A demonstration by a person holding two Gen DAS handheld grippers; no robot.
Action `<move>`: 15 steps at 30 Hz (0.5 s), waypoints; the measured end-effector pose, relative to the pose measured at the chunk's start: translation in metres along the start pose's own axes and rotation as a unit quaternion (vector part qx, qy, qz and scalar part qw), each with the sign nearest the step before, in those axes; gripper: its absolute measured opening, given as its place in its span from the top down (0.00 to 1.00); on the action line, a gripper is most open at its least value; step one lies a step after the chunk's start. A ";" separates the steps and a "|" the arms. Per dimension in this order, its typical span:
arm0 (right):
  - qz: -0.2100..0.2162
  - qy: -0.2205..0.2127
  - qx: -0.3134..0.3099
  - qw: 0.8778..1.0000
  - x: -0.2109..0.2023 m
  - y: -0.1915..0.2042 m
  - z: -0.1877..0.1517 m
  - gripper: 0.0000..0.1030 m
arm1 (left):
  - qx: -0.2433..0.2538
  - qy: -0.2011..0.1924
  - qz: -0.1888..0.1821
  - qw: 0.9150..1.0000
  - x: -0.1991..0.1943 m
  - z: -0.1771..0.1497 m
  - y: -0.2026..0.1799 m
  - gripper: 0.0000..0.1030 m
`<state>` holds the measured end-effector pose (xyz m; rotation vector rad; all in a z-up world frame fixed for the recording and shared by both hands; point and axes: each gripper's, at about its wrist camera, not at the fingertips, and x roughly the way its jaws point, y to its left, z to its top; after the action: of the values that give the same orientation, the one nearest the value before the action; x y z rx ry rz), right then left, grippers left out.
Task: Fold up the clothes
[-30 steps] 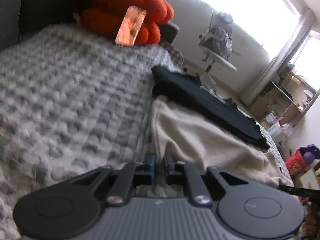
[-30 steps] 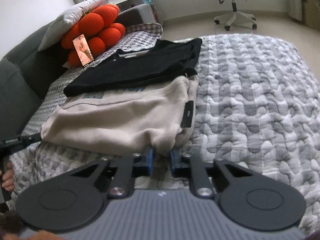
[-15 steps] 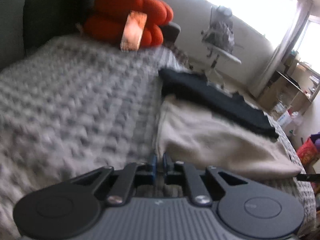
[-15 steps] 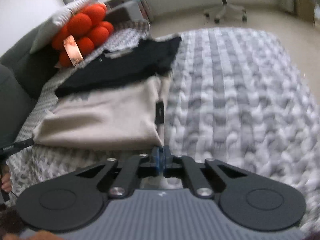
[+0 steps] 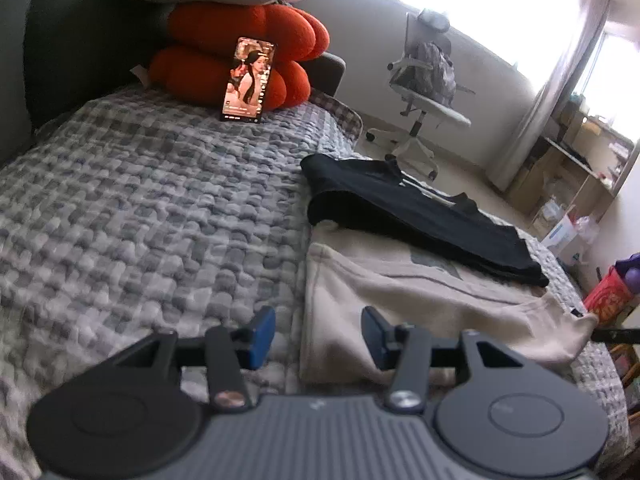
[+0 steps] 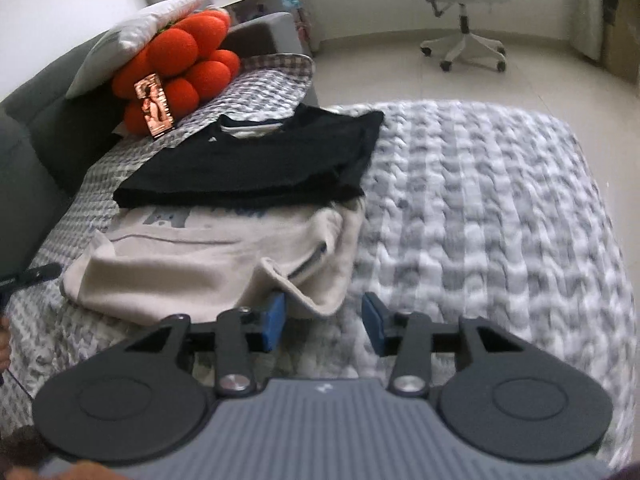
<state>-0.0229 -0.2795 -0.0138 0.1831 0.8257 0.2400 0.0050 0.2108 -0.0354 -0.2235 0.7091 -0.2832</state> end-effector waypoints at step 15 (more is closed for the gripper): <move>0.065 -0.049 -0.103 0.991 0.027 0.014 0.036 0.55 | 0.017 -0.007 -0.005 1.000 0.041 0.022 0.005 0.53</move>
<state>0.0194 -0.2609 -0.0053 0.0542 0.6862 0.4341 0.0503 0.2048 -0.0454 -0.1961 0.6897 -0.3030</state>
